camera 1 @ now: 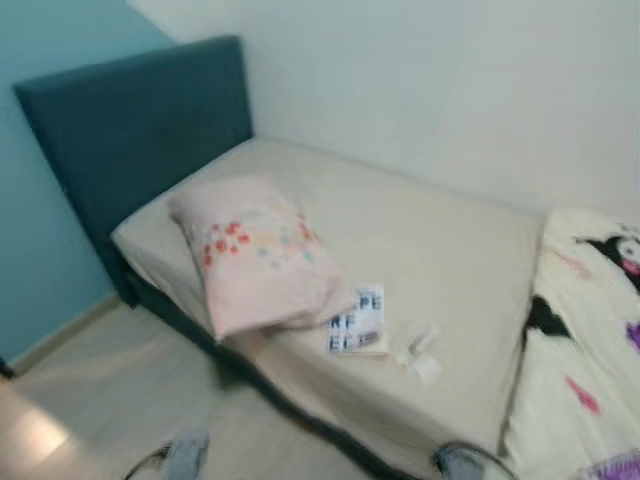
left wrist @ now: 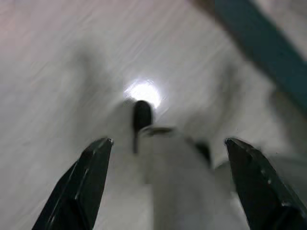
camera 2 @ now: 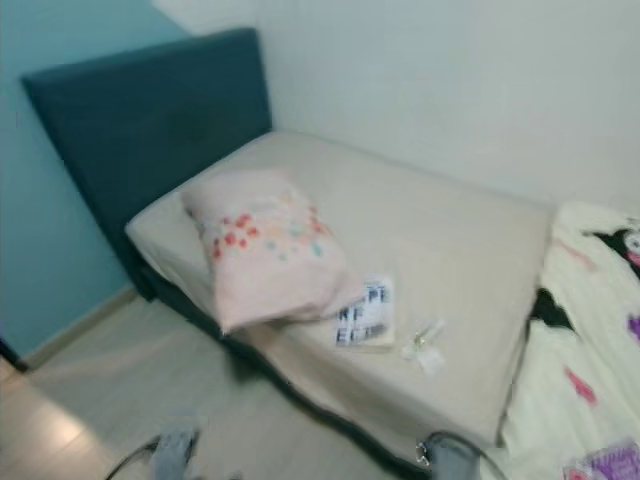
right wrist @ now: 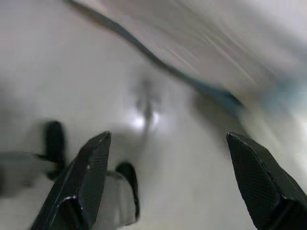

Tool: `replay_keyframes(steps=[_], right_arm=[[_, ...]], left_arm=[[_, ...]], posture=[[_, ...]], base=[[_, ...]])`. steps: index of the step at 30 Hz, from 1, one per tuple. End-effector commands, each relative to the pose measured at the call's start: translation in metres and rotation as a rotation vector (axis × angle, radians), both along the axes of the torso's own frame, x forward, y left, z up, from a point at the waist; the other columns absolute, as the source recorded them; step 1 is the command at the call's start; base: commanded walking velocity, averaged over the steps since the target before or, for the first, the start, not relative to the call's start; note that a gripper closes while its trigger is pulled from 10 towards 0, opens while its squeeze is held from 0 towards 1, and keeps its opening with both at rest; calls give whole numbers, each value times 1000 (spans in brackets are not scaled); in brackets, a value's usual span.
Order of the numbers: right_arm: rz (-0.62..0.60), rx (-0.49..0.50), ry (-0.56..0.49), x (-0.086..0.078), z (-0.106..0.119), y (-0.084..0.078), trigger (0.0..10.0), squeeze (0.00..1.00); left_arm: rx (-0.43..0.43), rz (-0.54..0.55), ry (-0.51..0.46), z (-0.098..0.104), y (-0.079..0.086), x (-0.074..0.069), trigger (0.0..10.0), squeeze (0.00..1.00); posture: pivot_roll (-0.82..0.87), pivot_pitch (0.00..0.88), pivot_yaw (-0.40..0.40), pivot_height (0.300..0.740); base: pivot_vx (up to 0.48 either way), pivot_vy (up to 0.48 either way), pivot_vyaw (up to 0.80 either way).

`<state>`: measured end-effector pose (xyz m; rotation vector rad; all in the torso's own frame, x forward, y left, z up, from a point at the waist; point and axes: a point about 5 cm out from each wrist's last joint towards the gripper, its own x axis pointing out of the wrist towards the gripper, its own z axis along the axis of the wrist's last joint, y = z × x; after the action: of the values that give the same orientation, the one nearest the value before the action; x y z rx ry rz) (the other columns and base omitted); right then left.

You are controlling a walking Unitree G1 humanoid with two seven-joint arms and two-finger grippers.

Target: Clean up the room

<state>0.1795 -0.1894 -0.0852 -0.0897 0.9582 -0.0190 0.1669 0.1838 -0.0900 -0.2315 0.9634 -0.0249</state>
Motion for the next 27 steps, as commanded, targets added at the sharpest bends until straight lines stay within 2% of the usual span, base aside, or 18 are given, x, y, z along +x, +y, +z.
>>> replay_keyframes(steps=[1,10,16,22,23,24,25,27], right_arm=[[-8,-27,71,-22,-9,-10,10000,0],[-1,-20,71,-25,-10,-10,10000,0],[3,-28,70,-30,-10,-18,10000,0],[-9,-51,72,-36,-8,-35,10000,0],[-21,-100,62,-35,-6,-43,10000,0],[-71,-153,14,-23,2,-55,10000,0],[-71,-153,14,-23,2,-55,10000,0],[-221,-228,-131,7,24,-78,10000,0]], left_arm=[[-5,-17,-38,5,-5,11,10000,0],[-5,-21,-47,6,-4,14,10000,0],[-5,-24,-45,6,-5,13,10000,0],[-6,-37,-42,5,-6,12,10000,0],[-6,-42,-43,5,-7,13,10000,0],[-8,-46,-44,6,-7,13,10000,0],[-8,-46,-44,6,-7,13,10000,0],[-10,-52,-46,6,-7,13,10000,0]], posture=[[-83,33,21,740],[-85,37,24,740],[-89,37,26,740],[-93,30,25,740],[-94,29,25,740],[-89,26,22,740],[-89,26,22,740],[-84,24,25,740]], base=[[480,0,631],[480,0,631],[480,0,632],[480,0,631],[480,0,600],[480,0,0],[480,0,0],[480,0,0]])
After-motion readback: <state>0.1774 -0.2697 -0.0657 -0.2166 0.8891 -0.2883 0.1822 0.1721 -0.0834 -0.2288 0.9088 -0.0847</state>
